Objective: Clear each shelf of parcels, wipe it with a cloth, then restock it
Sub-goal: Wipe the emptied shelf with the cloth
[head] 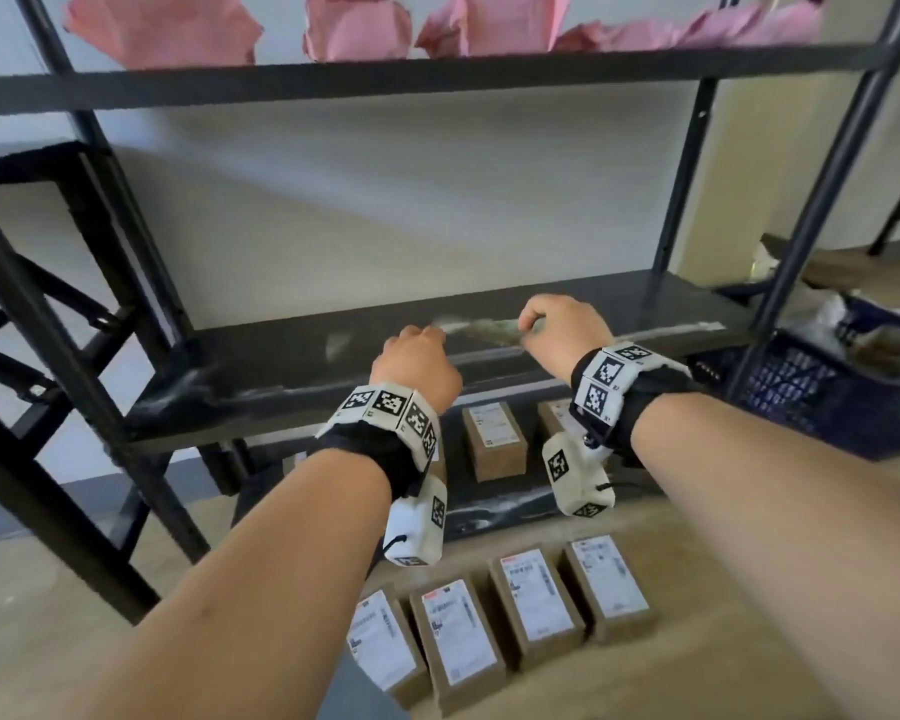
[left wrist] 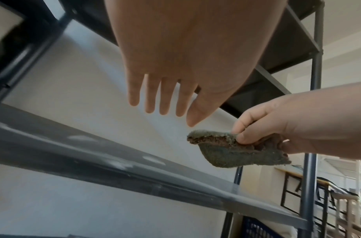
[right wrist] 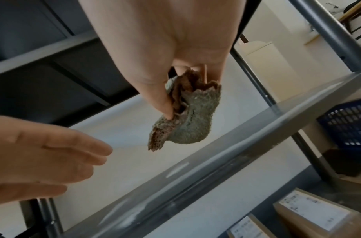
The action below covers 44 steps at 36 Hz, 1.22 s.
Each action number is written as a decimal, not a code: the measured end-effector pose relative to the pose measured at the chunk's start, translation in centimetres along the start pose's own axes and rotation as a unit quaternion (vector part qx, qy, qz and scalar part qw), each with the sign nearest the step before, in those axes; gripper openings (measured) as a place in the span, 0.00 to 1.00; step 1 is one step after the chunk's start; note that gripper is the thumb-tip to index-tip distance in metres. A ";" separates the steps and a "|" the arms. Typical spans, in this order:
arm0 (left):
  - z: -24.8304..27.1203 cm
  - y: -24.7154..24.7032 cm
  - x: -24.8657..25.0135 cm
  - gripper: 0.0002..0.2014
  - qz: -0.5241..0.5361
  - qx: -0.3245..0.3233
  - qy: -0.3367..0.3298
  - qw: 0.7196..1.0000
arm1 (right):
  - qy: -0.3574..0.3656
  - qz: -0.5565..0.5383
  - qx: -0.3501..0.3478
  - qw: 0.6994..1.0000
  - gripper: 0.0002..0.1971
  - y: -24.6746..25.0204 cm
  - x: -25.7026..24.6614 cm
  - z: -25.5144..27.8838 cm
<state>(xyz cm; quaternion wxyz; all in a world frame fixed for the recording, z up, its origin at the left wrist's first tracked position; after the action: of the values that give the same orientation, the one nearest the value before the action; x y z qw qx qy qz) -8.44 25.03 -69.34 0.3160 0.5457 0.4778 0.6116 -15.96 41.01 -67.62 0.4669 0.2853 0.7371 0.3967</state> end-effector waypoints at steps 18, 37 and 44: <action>-14.2 -10.8 13.9 0.27 0.038 -0.029 -0.015 0.999 | -0.056 -0.037 0.050 0.997 0.07 1.1 20.7 -12.1; -18.0 -15.4 27.1 0.21 0.026 -0.016 0.031 0.999 | -0.023 0.040 0.007 0.999 0.26 7.5 33.7 -15.8; -16.7 -16.5 29.5 0.21 0.002 -0.006 0.061 0.998 | -0.064 0.080 -0.205 0.973 0.22 6.8 36.2 -14.1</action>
<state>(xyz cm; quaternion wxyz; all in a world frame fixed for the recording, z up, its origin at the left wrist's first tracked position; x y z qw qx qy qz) -32.90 53.51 -73.02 0.2889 0.5065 0.4912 0.6470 -43.03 68.74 -75.03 0.5286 0.2661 0.5832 0.5565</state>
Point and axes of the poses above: each hand's wrist, its own z-axis away from the middle knuckle, its own y-axis out of the back of the hand, x = y × z, the point moved 6 cm from there along -z, towards the middle knuckle, and after that the axes turned 4 degrees about -x, right-handed, at the moved point
